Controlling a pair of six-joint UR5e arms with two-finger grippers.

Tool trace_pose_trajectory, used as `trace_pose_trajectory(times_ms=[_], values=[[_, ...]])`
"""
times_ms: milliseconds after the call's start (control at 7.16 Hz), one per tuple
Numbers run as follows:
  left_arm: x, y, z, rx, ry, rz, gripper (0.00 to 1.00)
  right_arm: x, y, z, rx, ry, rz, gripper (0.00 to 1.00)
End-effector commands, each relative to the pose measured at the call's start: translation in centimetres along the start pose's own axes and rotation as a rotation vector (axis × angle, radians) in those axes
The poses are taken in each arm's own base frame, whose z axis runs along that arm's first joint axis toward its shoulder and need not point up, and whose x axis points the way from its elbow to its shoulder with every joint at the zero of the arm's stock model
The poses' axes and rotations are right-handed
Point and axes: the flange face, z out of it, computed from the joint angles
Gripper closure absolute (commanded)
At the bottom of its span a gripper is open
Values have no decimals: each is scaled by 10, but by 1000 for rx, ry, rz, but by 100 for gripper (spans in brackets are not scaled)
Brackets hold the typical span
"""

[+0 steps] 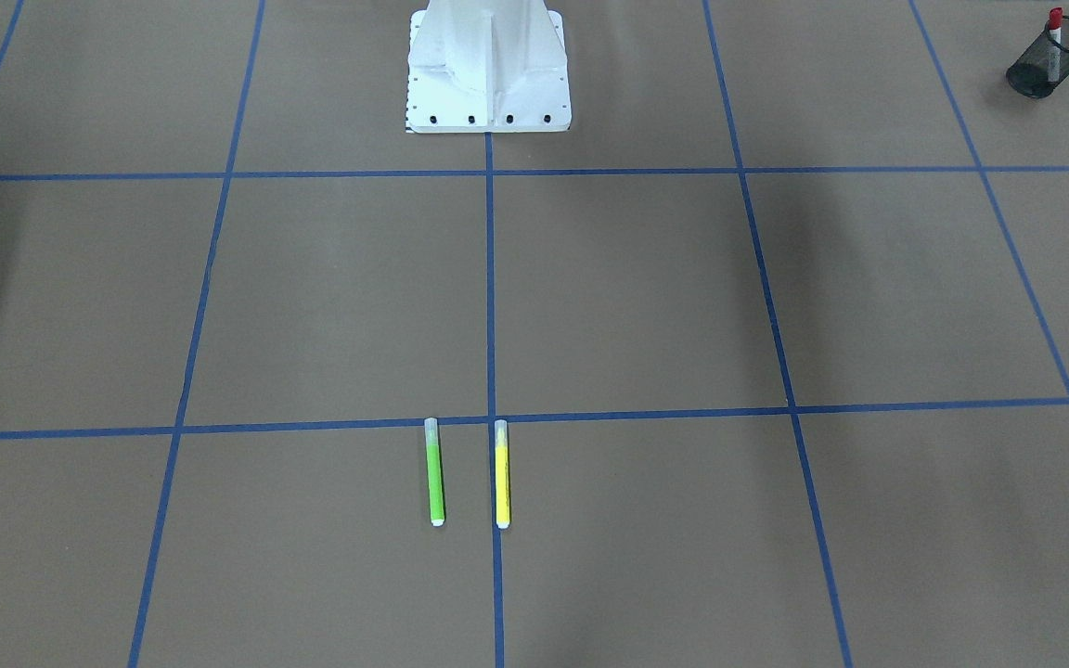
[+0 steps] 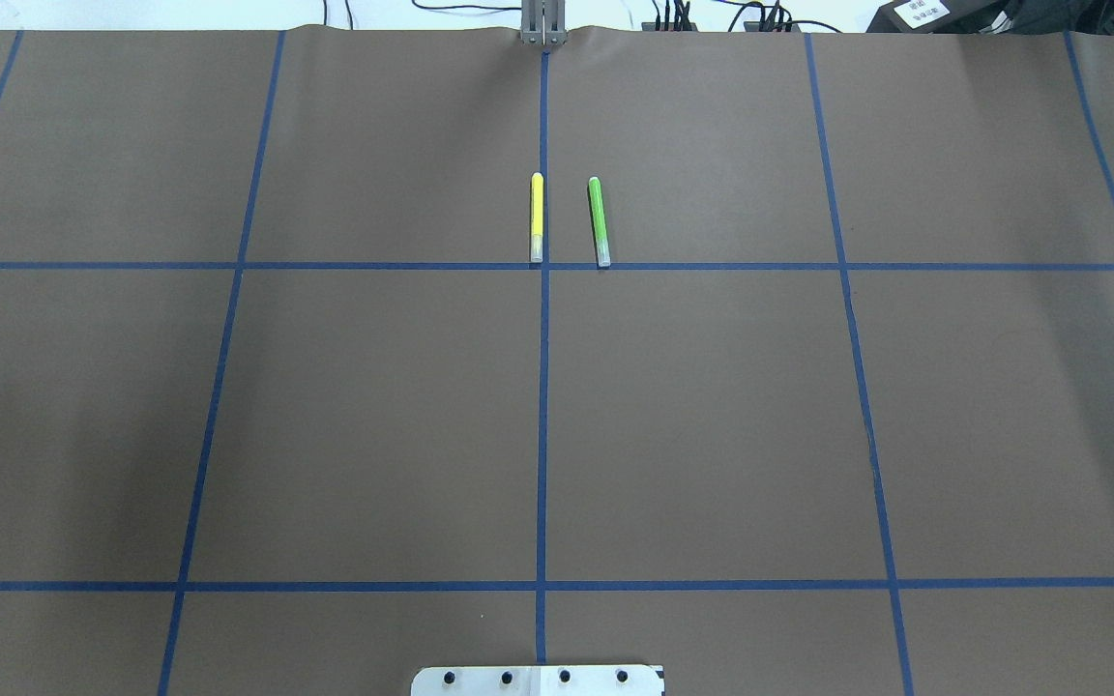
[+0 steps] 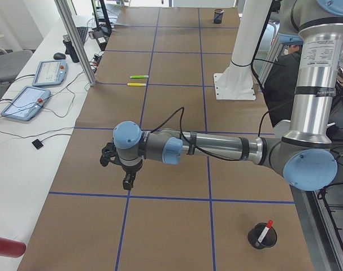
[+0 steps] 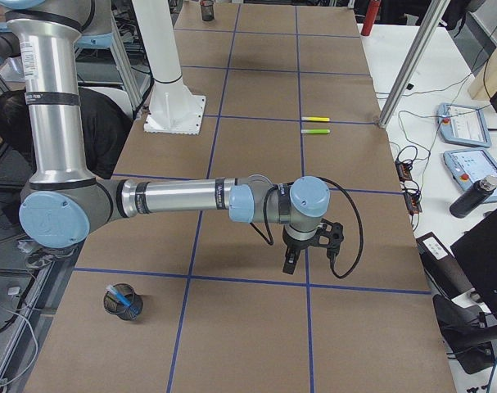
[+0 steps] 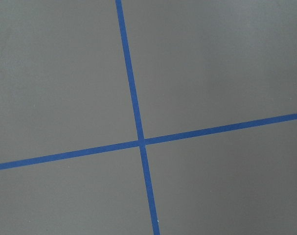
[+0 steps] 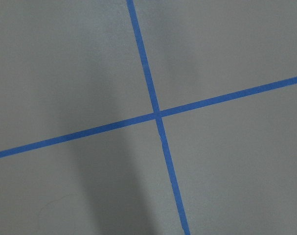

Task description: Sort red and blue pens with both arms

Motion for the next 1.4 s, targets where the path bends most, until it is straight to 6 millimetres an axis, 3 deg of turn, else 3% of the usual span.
trace_pose_trajectory(times_ms=[0,1257], values=[[-1,0,1,-2,3,0,0,-3,-1,-1,2,-2,-5,0],[-7,2,7,-12,3,-10,0,-7,-3,-5,8,-8,-10,0]])
